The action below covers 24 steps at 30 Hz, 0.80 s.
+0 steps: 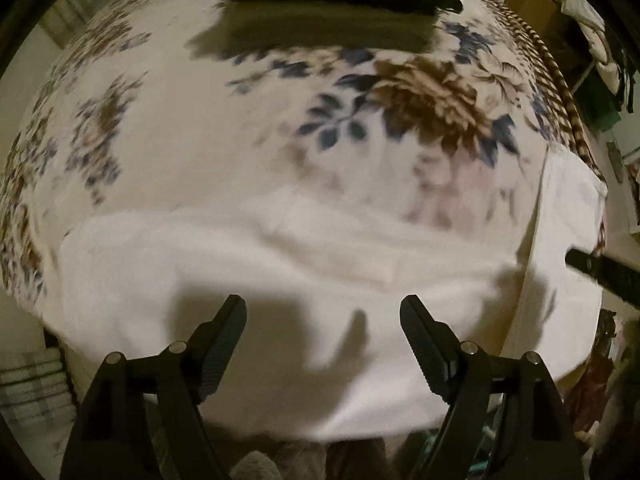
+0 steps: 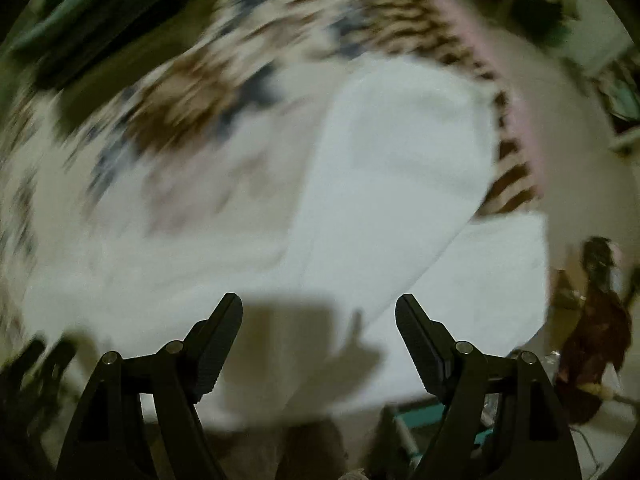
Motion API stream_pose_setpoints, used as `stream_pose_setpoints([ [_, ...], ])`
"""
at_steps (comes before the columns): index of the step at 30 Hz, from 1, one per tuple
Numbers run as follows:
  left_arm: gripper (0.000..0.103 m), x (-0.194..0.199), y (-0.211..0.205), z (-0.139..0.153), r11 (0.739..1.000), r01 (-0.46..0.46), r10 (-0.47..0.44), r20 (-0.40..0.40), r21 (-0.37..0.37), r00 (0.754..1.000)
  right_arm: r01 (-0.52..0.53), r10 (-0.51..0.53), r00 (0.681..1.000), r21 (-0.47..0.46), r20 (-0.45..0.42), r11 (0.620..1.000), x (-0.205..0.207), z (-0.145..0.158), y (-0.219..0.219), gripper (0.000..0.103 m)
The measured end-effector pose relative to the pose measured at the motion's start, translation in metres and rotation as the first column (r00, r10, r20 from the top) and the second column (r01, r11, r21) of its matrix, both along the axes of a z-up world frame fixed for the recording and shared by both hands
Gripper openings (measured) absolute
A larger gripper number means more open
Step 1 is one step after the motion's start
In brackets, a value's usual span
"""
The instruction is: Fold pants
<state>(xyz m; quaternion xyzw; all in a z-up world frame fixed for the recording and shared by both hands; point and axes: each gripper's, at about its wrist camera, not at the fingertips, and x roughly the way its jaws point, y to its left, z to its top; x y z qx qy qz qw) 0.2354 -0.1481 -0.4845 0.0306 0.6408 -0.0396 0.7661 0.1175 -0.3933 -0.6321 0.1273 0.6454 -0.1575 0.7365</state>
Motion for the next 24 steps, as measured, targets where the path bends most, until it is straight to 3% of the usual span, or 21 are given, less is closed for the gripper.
stream_pose_setpoints([
  [6, 0.078, 0.031, -0.039, -0.021, 0.998, 0.047, -0.048, 0.017, 0.043, 0.999, 0.089, -0.09, 0.996, -0.041, -0.003, 0.995, 0.081, -0.034, -0.042, 0.081],
  [12, 0.078, 0.04, -0.052, -0.026, 0.995, 0.057, -0.058, 0.013, 0.079, 0.998, 0.058, -0.062, 0.997, -0.071, -0.055, 0.996, 0.112, -0.054, -0.033, 0.08],
  [14, 0.078, 0.037, -0.052, -0.024, 0.995, 0.06, -0.061, 0.008, 0.079, 0.998, 0.059, -0.065, 0.996, -0.105, -0.06, 0.993, 0.107, -0.053, -0.033, 0.064],
  [16, 0.078, 0.032, -0.054, -0.021, 0.995, 0.066, -0.066, -0.003, 0.069, 0.998, 0.107, -0.11, 0.993, -0.077, -0.034, 0.991, 0.092, -0.044, -0.042, 0.02],
  [18, 0.078, 0.021, -0.056, -0.017, 0.994, 0.086, -0.085, -0.02, 0.062, 0.996, 0.166, -0.166, 0.986, -0.053, -0.001, 0.985, 0.07, -0.028, -0.053, 0.01],
  [21, 0.078, 0.002, -0.059, -0.012, 0.993, 0.112, -0.11, -0.045, 0.044, 0.993, 0.266, -0.266, 0.963, -0.018, 0.041, 0.964, 0.019, 0.002, -0.074, 0.009],
  [24, 0.078, -0.021, -0.064, -0.009, 0.991, 0.13, -0.129, -0.07, 0.017, 0.989, 0.39, -0.39, 0.917, 0.014, 0.077, 0.921, -0.043, 0.024, -0.104, 0.009],
])
